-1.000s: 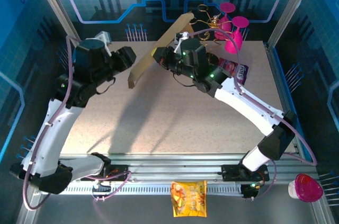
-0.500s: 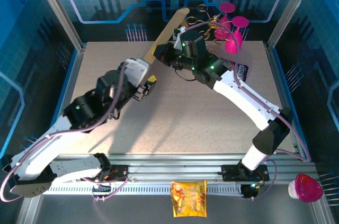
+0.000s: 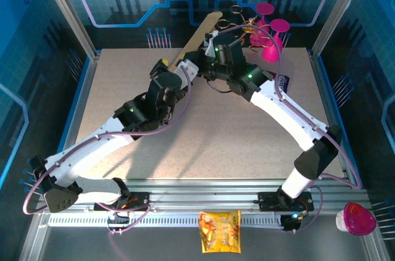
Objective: Fold the paper box
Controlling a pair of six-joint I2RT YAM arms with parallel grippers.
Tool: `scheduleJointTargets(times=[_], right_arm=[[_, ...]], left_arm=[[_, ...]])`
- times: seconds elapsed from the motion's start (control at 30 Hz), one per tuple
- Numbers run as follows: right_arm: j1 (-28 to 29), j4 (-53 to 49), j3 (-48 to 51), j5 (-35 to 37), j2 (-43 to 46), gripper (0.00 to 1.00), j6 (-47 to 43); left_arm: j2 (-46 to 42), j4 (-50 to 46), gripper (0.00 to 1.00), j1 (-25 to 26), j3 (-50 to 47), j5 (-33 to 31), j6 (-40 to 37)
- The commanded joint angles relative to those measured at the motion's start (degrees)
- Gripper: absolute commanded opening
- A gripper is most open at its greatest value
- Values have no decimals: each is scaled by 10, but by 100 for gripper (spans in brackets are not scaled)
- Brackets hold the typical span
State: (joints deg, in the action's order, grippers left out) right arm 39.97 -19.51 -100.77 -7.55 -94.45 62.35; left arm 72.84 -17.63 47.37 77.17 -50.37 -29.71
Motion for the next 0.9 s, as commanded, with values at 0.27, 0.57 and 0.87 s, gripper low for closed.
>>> scheduleJointTargets(times=[0.27, 0.57, 0.87], right_arm=[[-19, 23, -26, -54, 6, 10, 22], [-81, 38, -24, -60, 79, 67, -42], [-253, 14, 51, -76, 163, 70, 42]], left_arm=[[7, 70, 0, -16, 19, -32, -51], [-8, 99, 0, -26, 64, -28, -68], [-73, 130, 0, -27, 41, 61, -93]])
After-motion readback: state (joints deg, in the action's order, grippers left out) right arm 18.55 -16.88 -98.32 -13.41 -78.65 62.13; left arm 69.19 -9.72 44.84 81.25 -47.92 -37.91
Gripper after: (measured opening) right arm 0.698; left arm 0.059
